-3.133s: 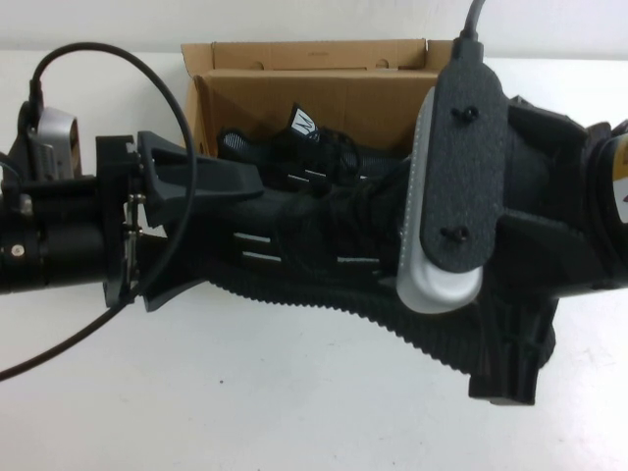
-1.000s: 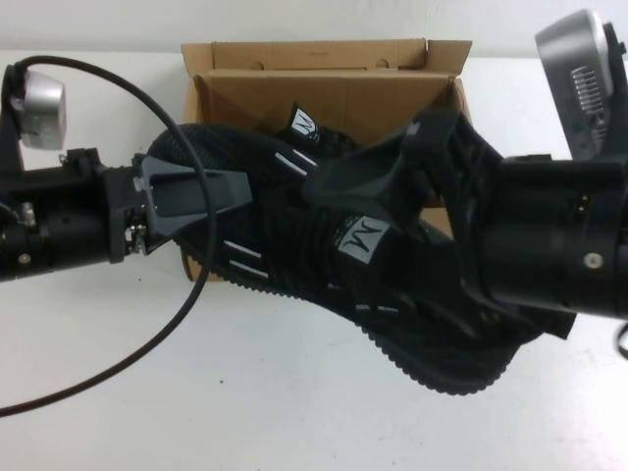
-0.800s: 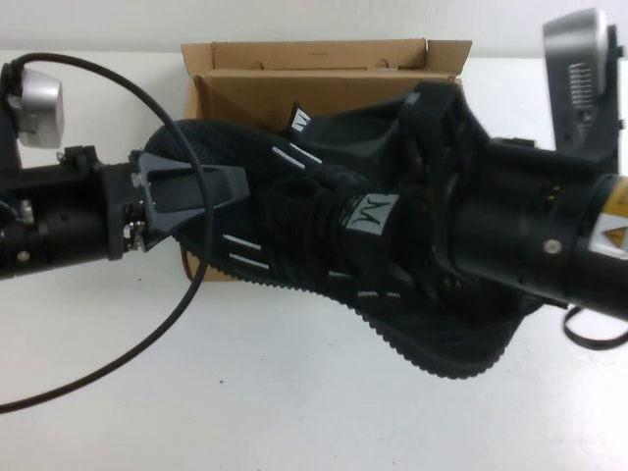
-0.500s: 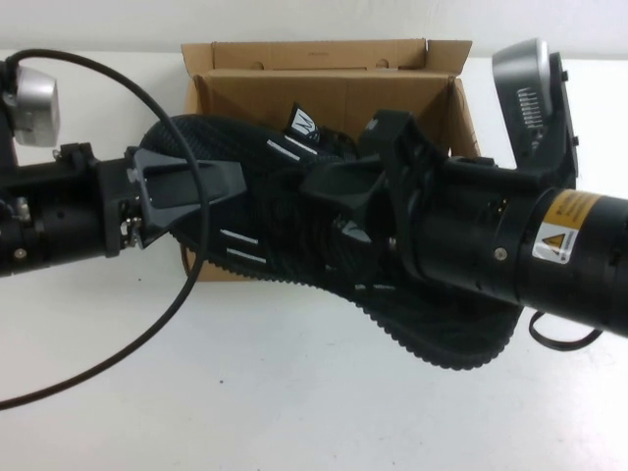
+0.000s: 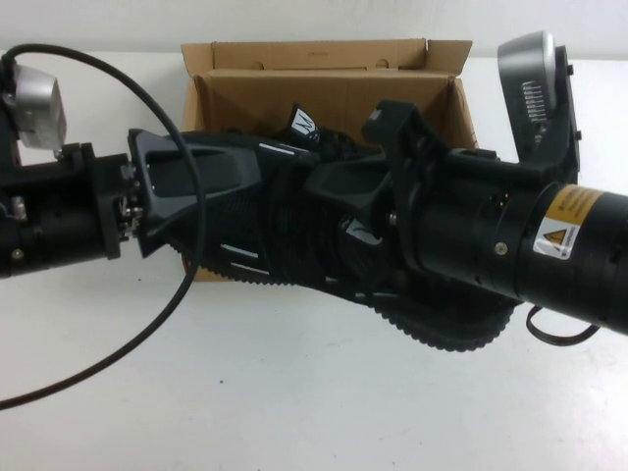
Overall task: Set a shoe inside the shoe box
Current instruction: Place the shoe in the shoe box
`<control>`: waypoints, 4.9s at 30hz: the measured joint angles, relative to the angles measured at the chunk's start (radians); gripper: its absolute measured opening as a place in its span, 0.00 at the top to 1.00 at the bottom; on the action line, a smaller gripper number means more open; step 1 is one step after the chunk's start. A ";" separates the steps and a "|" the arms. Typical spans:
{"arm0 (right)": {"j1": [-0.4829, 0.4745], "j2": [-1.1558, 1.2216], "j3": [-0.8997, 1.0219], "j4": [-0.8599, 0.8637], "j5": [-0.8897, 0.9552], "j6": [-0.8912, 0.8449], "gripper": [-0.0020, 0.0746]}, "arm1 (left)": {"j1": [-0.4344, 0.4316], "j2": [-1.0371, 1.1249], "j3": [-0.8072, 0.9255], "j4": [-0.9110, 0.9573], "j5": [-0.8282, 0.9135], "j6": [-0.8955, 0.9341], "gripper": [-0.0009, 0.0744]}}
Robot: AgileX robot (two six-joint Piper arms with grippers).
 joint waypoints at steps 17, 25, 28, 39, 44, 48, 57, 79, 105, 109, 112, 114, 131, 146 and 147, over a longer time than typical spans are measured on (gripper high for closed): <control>-0.044 -0.090 0.004 -0.011 0.043 -0.002 0.97 | 0.146 -0.002 0.000 -0.020 0.032 0.076 0.11; -0.215 -0.101 0.004 -0.015 0.043 -0.072 0.97 | 0.224 -0.101 0.000 -0.008 0.047 0.083 0.90; -0.247 -0.101 0.004 -0.015 0.049 -0.106 0.97 | 0.245 -0.163 0.000 0.023 0.051 0.122 0.96; -0.267 -0.004 -0.048 -0.009 0.147 -0.445 0.97 | 0.197 -0.520 -0.011 0.714 -0.180 -0.041 0.99; -0.267 0.084 -0.198 -0.008 0.317 -0.678 0.97 | 0.124 -0.602 -0.011 0.999 -0.266 -0.250 0.99; -0.267 0.158 -0.329 -0.008 0.397 -0.834 0.97 | 0.117 -0.682 -0.011 1.082 -0.308 -0.386 0.99; -0.267 0.289 -0.394 0.075 0.315 -0.884 0.97 | 0.113 -0.817 0.022 1.102 -0.362 -0.537 0.99; -0.336 0.574 -0.462 0.270 0.159 -0.983 0.97 | 0.113 -0.826 0.030 1.103 -0.329 -0.573 0.99; -0.336 0.712 -0.467 0.852 0.309 -1.389 0.97 | 0.113 -0.826 0.030 1.103 -0.325 -0.611 0.99; -0.336 0.749 -0.467 0.862 0.306 -1.341 0.97 | 0.113 -0.826 0.030 1.103 -0.324 -0.613 0.99; -0.336 0.767 -0.467 0.863 0.302 -1.311 0.97 | 0.113 -0.826 0.030 1.103 -0.322 -0.613 0.99; -0.336 0.771 -0.468 0.866 0.298 -1.302 0.97 | 0.113 -0.826 0.030 1.103 -0.322 -0.613 0.99; -0.336 0.780 -0.473 0.786 0.343 -1.295 0.77 | 0.113 -0.826 0.030 1.103 -0.320 -0.615 0.99; -0.336 0.698 -0.473 0.506 0.374 -1.290 0.28 | 0.113 -0.826 0.030 1.140 -0.269 -0.616 0.99; -0.336 0.687 -0.473 0.480 0.376 -1.288 0.28 | 0.113 -0.826 0.030 1.140 -0.264 -0.616 0.99</control>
